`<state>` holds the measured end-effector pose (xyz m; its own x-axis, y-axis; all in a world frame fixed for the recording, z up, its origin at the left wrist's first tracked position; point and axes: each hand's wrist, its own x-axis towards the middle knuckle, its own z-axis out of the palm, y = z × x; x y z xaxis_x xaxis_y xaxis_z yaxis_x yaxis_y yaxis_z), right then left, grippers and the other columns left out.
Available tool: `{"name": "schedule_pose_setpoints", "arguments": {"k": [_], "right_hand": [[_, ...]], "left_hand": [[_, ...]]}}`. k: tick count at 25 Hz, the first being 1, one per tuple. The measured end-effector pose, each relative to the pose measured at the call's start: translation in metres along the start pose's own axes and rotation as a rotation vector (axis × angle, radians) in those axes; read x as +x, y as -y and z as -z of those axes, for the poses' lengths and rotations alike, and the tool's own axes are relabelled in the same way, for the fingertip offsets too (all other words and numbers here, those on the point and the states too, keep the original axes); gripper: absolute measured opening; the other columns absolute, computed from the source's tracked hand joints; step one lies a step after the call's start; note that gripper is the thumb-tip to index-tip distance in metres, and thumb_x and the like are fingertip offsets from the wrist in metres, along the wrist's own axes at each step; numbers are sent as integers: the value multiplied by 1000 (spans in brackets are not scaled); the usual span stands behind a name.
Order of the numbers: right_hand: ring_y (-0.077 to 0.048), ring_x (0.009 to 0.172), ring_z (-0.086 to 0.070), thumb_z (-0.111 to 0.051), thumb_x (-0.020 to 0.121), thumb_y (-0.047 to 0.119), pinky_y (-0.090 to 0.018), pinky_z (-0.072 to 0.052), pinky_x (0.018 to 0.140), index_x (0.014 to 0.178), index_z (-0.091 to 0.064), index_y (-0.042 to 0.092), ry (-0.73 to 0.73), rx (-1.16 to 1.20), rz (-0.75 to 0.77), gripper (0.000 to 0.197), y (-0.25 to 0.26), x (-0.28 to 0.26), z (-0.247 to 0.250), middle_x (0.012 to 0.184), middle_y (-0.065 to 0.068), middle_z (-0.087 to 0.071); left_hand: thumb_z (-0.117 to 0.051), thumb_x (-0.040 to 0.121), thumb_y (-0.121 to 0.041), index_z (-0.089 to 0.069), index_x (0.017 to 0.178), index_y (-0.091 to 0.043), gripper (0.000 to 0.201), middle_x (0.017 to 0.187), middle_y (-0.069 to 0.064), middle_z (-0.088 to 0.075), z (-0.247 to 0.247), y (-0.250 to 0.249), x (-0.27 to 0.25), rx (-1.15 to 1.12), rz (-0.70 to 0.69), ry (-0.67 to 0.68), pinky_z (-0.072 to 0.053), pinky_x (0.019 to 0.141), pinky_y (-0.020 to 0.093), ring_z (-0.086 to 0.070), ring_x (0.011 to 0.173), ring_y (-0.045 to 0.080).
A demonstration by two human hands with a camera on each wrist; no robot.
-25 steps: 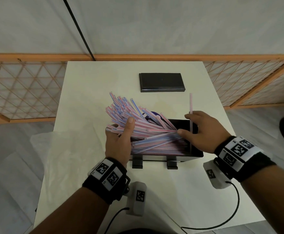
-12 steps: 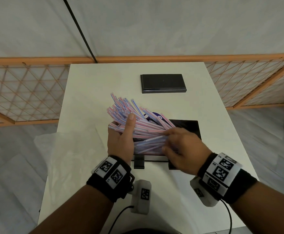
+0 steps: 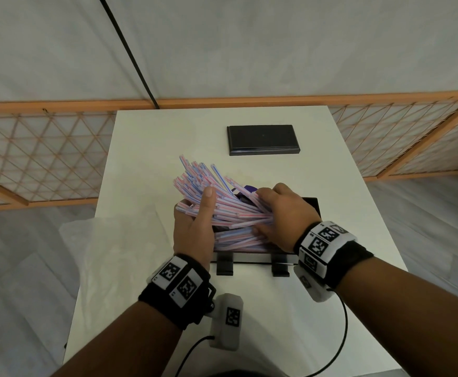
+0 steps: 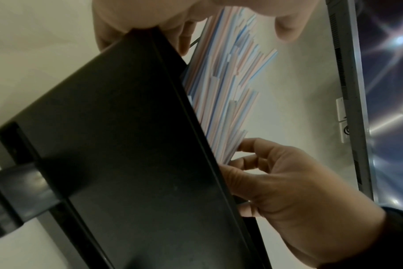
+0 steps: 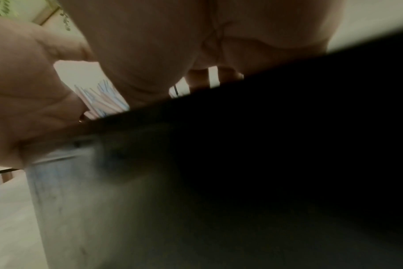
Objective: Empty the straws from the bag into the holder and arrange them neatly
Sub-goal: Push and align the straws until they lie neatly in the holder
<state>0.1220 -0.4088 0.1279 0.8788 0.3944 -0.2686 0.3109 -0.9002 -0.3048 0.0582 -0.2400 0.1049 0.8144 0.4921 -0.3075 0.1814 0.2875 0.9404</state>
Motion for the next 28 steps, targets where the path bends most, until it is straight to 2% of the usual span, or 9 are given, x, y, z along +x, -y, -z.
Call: {"name": "schedule_pose_setpoints", "arguments": {"k": [3,5,8,12,16,19,21,26,28], "right_hand": [[-28,106,-55,-78,73,44,-44,-52,87,130,-43,29,14,-34,10,68,4,3,1,119,0,-49],[-30,107,-55,-70,82,40,-44,-51,87,129,-44,25,14,-73,26,56,8,5,-1,121,-2,-51],[-33,107,-55,-59,87,26,-42,-48,88,128,-49,22,50,-194,71,43,9,8,-5,120,-5,-54],[-35,109,-57,-54,87,16,-40,-47,89,124,-51,18,123,-103,67,38,2,9,-6,116,-9,-60],[-34,75,-58,-46,99,24,-36,-43,66,108,-42,20,-7,208,125,10,4,0,0,83,-7,-60],[-15,62,-51,-46,101,24,-31,-34,62,103,-38,26,-61,365,217,8,11,-7,9,74,3,-56],[-14,65,-51,-48,100,22,-31,-37,64,106,-44,25,-83,423,282,8,15,-9,10,78,4,-57],[-24,77,-63,-55,90,41,-36,-50,72,98,-57,17,-83,430,372,25,24,-6,4,86,-4,-67],[-23,73,-63,-68,81,52,-37,-52,68,91,-63,15,-72,386,401,39,28,-6,4,79,-3,-68]], "left_hand": [[-69,62,-86,-64,124,-21,90,116,2,-75,0,0,-2,-21,3,-29,-55,98,51,-72,109,22],[-69,70,-79,-64,119,-15,81,111,4,-75,0,-2,-3,-25,-30,-37,-56,97,52,-72,105,22],[-71,84,-58,-57,123,-11,63,103,-1,-68,0,-9,-2,-53,-44,-105,-58,89,38,-67,94,16],[-69,72,-66,-50,132,-10,84,123,7,-64,9,-29,12,-94,-87,-184,-54,90,38,-64,107,23],[-66,95,-42,-44,141,-13,60,138,9,-56,13,-42,15,-15,-183,-141,-45,84,15,-56,114,17],[-64,80,-57,-44,140,-12,78,142,12,-54,15,-43,6,28,-314,-135,-45,105,26,-54,130,22],[-57,77,-60,-46,135,-13,76,140,13,-55,16,-49,1,31,-409,-142,-43,112,35,-52,134,24],[-52,90,-46,-50,132,-11,55,138,9,-57,10,-66,-9,67,-600,-38,-38,116,45,-52,135,20],[-50,92,-43,-57,129,-4,54,128,6,-64,6,-70,-13,92,-630,44,-45,107,37,-59,124,16]]}}
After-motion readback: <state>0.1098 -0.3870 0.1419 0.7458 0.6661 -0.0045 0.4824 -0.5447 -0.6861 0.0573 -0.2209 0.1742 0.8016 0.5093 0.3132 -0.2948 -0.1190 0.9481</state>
